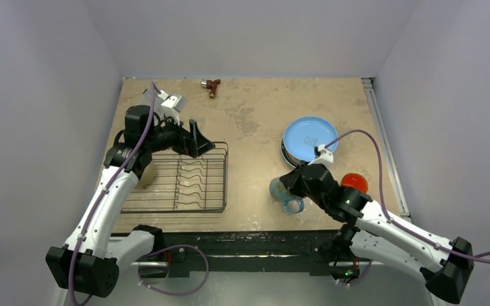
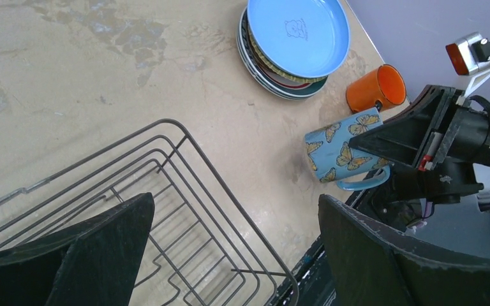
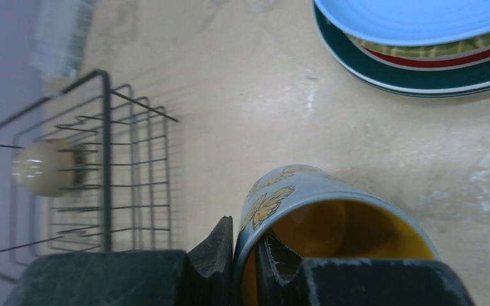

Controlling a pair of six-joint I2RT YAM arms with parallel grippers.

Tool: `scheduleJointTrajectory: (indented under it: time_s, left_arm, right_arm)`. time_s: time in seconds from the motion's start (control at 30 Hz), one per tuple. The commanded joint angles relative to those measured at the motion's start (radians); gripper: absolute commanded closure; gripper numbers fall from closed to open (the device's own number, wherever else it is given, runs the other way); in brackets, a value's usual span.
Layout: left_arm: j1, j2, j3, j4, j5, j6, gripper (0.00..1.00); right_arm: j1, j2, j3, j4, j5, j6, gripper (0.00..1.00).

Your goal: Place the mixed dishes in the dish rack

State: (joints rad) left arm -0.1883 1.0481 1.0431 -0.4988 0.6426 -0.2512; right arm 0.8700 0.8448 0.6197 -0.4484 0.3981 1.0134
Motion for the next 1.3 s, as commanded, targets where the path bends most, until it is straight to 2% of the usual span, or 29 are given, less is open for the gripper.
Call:
scheduleJointTrajectory:
  time_s: [0.0, 0.07, 0.13, 0.2, 0.27, 0.33, 0.47, 0.53, 0.67, 0.77, 0.9, 1.1, 1.2, 1.27]
  left_arm:
    - [-0.032, -0.063, -0.029, 0.06, 0.009, -0.035, 0.0]
    - [-0.041, -0.091, -0.07, 0.105, 0.033, -0.12, 0.0]
    - [-0.042, -0.141, -0.177, 0.2, 0.063, -0.27, 0.0]
    - [-0.042, -0.214, -0.316, 0.366, 0.125, -0.456, 0.0]
    - [-0.05, -0.326, -0.48, 0.615, 0.149, -0.672, 0.0]
    - [-0.068, -0.412, -0.568, 0.71, 0.14, -0.78, 0.0]
    - [-0.139, -0.492, -0.584, 0.677, 0.106, -0.83, 0.0]
    - [-0.194, -0.492, -0.601, 0.717, 0.075, -0.879, 0.0]
    - [-0.325, -0.466, -0.614, 0.722, -0.043, -0.903, 0.0]
    - [-0.381, -0.473, -0.627, 0.693, -0.148, -0.9, 0.03]
    - [-0.406, -0.509, -0.621, 0.598, -0.272, -0.896, 0.04]
    - [-0.408, -0.493, -0.617, 0.581, -0.331, -0.964, 0.1]
    - [-0.408, -0.483, -0.62, 0.611, -0.338, -0.971, 0.14]
    - [-0.407, -0.445, -0.618, 0.699, -0.3, -0.977, 0.21]
  right_arm:
    - [0.001, -0.147, -0.064, 0.351, -0.095, 0.092, 1.0]
    - [0.001, -0.185, -0.103, 0.451, -0.127, 0.13, 1.0]
    - [-0.002, -0.209, -0.136, 0.549, -0.158, 0.18, 1.0]
    - [-0.012, -0.224, -0.166, 0.653, -0.201, 0.246, 1.0]
    - [-0.015, -0.227, -0.207, 0.794, -0.237, 0.328, 1.0]
    - [-0.021, -0.211, -0.254, 0.932, -0.241, 0.426, 1.0]
    - [-0.045, -0.117, -0.326, 1.228, -0.263, 0.57, 1.0]
    - [-0.055, -0.05, -0.341, 1.368, -0.277, 0.622, 1.0]
    - [-0.06, 0.127, -0.357, 1.709, -0.291, 0.722, 1.0]
    - [-0.06, 0.243, -0.327, 1.856, -0.32, 0.796, 1.0]
    - [-0.059, 0.338, -0.263, 1.925, -0.365, 0.851, 1.0]
    - [-0.06, 0.379, -0.197, 1.946, -0.378, 0.869, 1.0]
    - [-0.059, 0.38, -0.175, 1.921, -0.38, 0.871, 1.0]
    - [-0.058, 0.393, -0.156, 1.911, -0.381, 0.871, 1.0]
